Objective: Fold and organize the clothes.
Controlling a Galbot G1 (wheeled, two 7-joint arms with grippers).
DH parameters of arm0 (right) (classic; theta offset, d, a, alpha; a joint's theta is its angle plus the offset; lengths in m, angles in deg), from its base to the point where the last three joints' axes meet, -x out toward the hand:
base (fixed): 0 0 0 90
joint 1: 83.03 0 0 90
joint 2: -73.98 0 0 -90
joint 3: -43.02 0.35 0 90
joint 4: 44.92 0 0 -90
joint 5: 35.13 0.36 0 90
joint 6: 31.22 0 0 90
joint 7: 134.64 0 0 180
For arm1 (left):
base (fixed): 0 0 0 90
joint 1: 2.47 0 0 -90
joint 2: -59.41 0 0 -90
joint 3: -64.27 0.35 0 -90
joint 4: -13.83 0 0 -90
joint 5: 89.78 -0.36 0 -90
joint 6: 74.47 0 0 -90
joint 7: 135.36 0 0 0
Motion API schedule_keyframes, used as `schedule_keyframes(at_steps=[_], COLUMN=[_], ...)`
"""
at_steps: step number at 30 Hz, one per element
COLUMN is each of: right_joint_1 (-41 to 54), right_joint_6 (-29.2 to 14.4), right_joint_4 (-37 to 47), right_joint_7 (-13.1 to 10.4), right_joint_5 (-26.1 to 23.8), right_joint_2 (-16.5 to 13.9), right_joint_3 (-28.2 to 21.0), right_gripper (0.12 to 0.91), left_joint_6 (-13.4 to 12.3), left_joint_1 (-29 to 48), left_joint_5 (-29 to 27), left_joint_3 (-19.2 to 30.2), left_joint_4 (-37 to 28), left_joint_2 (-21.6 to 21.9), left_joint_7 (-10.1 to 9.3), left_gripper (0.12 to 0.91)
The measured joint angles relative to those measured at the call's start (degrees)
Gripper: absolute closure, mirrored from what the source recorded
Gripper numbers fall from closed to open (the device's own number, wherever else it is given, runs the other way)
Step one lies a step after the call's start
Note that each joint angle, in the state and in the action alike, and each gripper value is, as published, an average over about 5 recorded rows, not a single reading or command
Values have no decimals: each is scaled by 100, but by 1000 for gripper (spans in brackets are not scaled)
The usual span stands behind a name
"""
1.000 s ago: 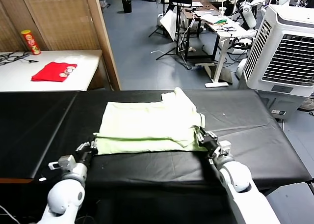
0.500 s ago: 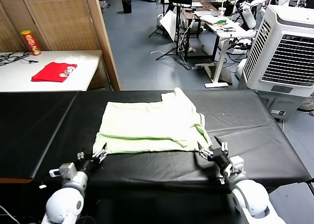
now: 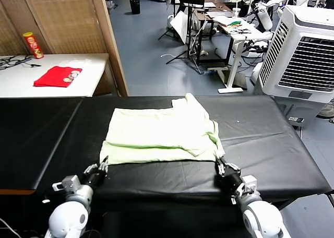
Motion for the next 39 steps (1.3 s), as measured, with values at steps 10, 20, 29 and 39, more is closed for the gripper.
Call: schedule_keyframes(at_steps=[10,20,29,39], right_joint_1=[-956,-1620,-1316,1208], right_joint_6=[453,645,583,404], right_joint_4=[-920,-1610,-1916,-278], right_joint_7=[-134,-85,-208,-397], right_joint_5=[73,159,646,910], right_joint_2=[-47,-30,-272,-425], right_joint_3=[353,491,648,-66], right_gripper=[904,682,250,227], left_joint_6=[263,431,828,1239], left_joint_1=[-736,-1708,-1749,-288], left_joint_5=[-310,-252,-245,618], left_joint_3=[-102,-375,-549,-270], left_joint_4=[658,1409,1954,1449], left_joint_2=[367,499,503,864], left_joint_7=[-158,-203,-359,-443], left_gripper=[892,704,264,232])
